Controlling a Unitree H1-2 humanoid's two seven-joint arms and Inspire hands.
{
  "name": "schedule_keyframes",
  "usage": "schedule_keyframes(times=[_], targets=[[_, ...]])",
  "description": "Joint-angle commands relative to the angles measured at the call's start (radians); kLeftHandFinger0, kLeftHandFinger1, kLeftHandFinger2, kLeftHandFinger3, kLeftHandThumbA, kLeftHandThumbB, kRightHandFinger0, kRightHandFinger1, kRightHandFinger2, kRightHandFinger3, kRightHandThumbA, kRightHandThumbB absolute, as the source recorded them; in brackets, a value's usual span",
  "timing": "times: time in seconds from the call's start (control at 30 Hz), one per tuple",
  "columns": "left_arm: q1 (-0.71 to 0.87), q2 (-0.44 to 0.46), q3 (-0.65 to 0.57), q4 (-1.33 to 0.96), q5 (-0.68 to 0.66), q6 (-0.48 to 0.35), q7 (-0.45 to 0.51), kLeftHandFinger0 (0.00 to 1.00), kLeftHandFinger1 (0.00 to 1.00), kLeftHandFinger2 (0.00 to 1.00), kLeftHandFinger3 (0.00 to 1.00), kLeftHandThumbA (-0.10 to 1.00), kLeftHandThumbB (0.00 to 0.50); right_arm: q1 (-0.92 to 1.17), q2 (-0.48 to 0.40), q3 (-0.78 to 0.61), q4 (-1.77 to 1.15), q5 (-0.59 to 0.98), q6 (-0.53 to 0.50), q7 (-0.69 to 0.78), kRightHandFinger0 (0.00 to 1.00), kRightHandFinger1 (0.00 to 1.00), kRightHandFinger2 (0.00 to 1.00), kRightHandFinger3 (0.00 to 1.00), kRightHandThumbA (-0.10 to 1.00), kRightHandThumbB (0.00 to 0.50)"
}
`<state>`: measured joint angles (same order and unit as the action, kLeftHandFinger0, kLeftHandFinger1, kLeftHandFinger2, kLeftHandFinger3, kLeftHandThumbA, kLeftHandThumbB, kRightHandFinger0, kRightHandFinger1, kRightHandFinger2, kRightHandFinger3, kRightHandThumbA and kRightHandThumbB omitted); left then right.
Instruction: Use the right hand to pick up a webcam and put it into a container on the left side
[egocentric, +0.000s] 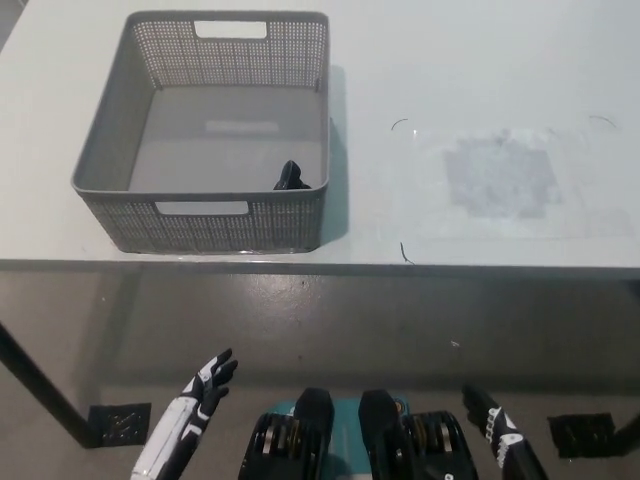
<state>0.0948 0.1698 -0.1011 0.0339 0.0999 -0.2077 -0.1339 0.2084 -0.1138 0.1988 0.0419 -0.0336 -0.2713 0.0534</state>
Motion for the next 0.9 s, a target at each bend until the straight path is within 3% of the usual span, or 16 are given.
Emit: schedule_keyframes(times=[0.0,0.13,0.33,0.6,0.87], targets=[[0.013,-0.015,0.011,0.004,-0.015,-0.079,0.021,1.0,1.0,1.0,1.0,1.0,0.244,-0.011,0.006,-0.001,0.024,0.064,-0.104,0.051,1.0,1.0,1.0,1.0,1.0,0.367],[-0.009,-0.021,0.013,0.025,-0.005,-0.091,0.025,1.0,1.0,1.0,1.0,1.0,0.218,-0.051,0.006,-0.012,0.037,0.079,-0.073,0.067,1.0,1.0,1.0,1.0,1.0,0.367],[0.034,-0.031,0.007,0.004,-0.012,-0.071,0.013,1.0,1.0,1.0,1.0,1.0,0.24,-0.017,-0.002,-0.011,0.038,0.052,-0.089,0.067,1.0,1.0,1.0,1.0,1.0,0.34],[0.053,-0.033,0.004,0.008,0.014,-0.099,0.022,1.0,1.0,1.0,1.0,1.0,0.223,-0.006,-0.006,-0.01,0.022,0.062,-0.054,0.085,1.0,1.0,1.0,1.0,1.0,0.358],[0.103,-0.034,0.002,-0.004,0.015,-0.104,0.02,1.0,1.0,1.0,1.0,1.0,0.219,0.025,-0.013,0.001,0.022,0.031,-0.078,0.09,1.0,1.0,1.0,1.0,1.0,0.333]])
